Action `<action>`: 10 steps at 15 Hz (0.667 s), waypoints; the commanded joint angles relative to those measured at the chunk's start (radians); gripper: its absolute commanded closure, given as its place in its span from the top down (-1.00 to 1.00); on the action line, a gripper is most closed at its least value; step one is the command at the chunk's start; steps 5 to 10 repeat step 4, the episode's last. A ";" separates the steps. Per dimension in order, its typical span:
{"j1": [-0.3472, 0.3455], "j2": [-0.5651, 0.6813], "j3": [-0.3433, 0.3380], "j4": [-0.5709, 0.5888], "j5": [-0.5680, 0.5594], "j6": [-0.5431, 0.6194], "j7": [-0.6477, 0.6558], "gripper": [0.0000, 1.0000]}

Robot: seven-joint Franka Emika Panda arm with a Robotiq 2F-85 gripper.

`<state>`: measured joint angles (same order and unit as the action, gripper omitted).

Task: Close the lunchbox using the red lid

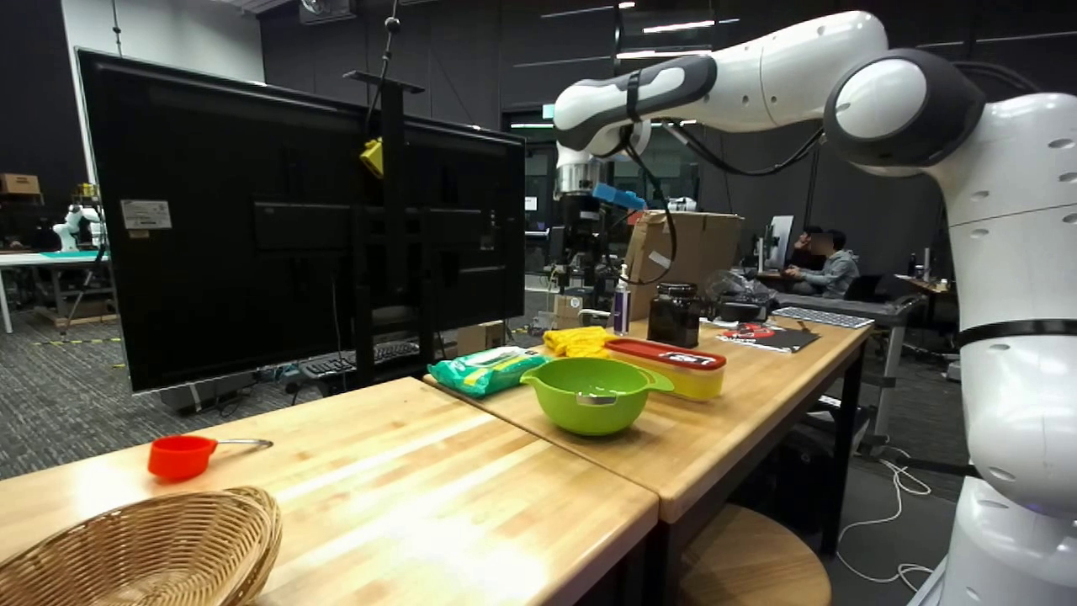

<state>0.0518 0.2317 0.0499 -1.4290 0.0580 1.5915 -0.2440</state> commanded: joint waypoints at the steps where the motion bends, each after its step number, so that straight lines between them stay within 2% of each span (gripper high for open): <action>1: -0.006 0.006 0.007 0.011 -0.002 -0.007 0.002 1.00; 10: -0.006 0.007 0.007 0.020 -0.002 -0.014 0.002 1.00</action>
